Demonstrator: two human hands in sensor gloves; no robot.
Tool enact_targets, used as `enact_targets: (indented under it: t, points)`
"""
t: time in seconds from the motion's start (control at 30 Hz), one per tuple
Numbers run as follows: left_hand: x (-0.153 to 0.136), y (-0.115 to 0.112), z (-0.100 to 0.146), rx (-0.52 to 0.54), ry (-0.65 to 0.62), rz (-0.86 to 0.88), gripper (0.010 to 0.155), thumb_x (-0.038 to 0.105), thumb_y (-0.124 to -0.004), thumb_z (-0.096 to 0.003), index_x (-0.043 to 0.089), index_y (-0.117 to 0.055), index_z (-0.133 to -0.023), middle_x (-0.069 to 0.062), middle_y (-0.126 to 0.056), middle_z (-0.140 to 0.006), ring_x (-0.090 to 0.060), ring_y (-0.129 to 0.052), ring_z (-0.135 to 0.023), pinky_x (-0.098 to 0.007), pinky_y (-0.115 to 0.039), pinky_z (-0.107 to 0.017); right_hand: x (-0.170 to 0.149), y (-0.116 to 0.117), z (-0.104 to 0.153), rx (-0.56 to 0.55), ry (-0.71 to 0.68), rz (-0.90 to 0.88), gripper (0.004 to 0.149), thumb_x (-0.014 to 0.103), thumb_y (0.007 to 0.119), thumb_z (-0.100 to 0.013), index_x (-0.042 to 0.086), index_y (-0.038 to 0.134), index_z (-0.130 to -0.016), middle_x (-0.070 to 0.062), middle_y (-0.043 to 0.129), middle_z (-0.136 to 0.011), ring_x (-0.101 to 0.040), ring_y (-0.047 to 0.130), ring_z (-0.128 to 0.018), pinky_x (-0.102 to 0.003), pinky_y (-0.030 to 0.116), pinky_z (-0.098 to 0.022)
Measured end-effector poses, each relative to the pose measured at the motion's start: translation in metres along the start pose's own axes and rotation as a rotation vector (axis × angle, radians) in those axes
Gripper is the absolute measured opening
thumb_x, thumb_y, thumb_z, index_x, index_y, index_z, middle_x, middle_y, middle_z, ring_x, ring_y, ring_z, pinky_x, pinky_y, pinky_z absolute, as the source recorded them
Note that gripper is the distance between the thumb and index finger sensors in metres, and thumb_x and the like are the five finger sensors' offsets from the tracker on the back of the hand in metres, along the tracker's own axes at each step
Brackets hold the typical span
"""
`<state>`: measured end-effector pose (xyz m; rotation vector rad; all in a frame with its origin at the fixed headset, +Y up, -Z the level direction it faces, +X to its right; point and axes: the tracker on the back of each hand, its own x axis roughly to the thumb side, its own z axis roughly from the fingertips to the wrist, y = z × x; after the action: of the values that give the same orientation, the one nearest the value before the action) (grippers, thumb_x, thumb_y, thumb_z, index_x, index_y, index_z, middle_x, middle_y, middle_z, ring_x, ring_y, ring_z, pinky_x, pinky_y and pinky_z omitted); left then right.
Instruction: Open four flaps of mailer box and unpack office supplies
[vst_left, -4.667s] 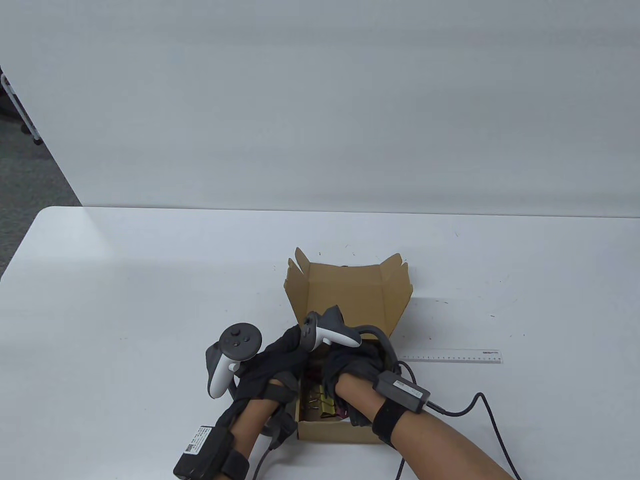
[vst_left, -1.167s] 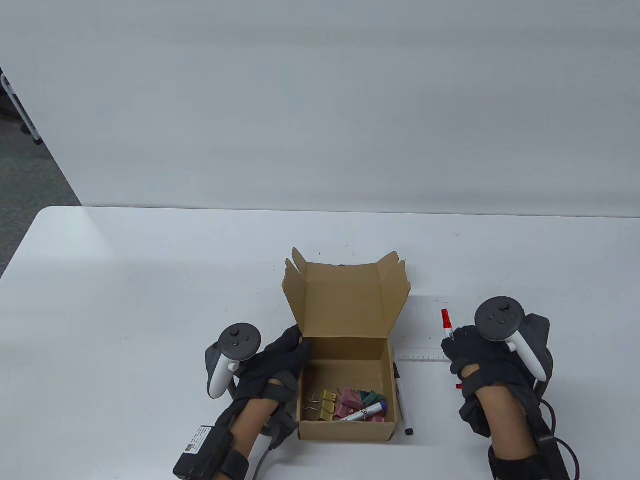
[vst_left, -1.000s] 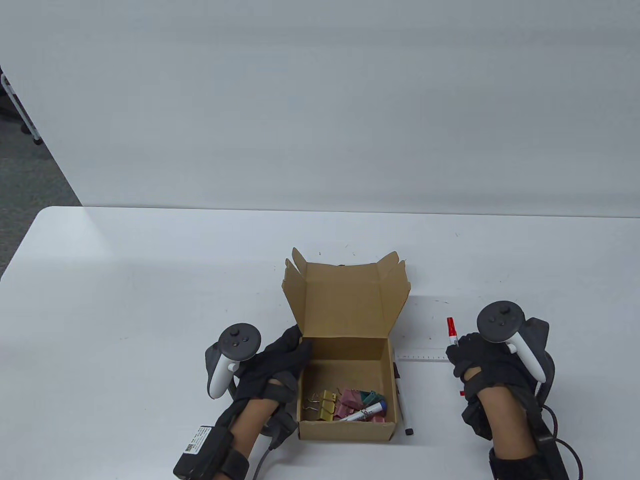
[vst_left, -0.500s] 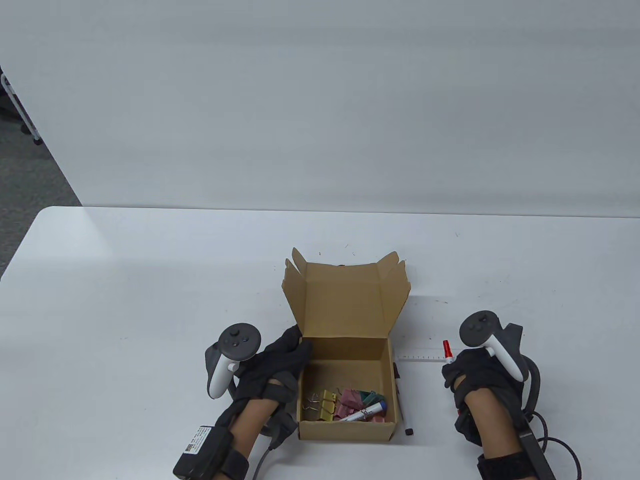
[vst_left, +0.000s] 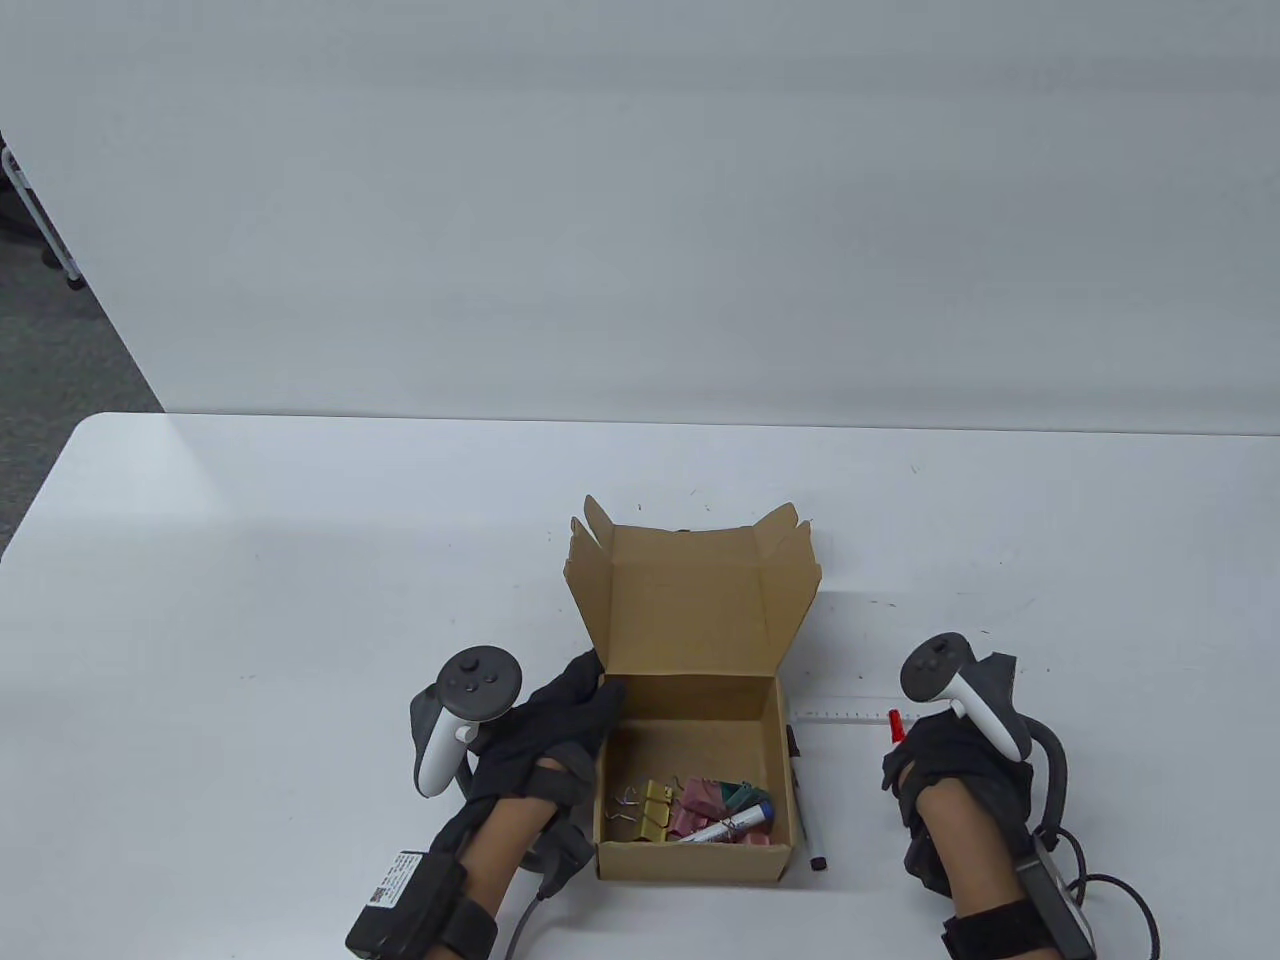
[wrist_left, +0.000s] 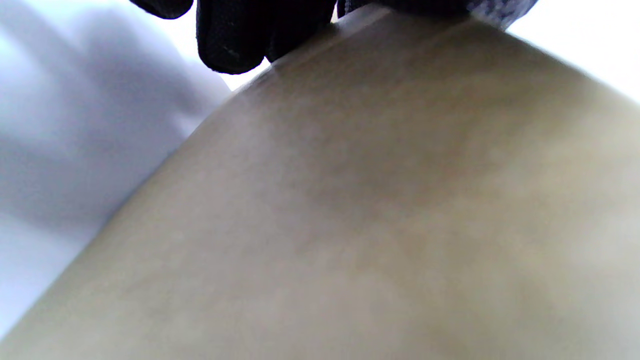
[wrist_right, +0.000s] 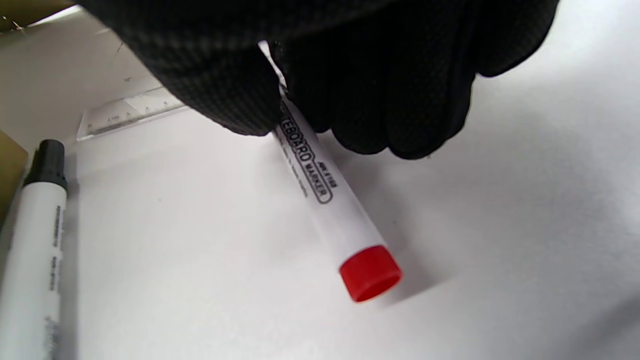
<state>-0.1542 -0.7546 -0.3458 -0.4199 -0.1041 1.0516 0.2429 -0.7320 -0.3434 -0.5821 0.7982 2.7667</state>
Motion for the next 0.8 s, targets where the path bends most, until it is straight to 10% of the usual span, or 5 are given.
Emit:
enact_targets:
  t: [0.8]
  points:
    - [0.0000, 0.0000, 0.0000, -0.001, 0.000, 0.002, 0.063, 0.058, -0.067, -0.0656, 0.029, -0.046, -0.118, -0.017, -0.060, -0.121, -0.052, -0.067, -0.104, -0.071, -0.046, -0.076, 0.0075, 0.0075, -0.0015, 0.001, 0.034, 0.080, 0.044, 0.037, 0.089, -0.058, 0.003, 0.086, -0.086, -0.014, 0.095, -0.080, -0.040, 0.095, -0.063, -0.063, 0.065, -0.059]
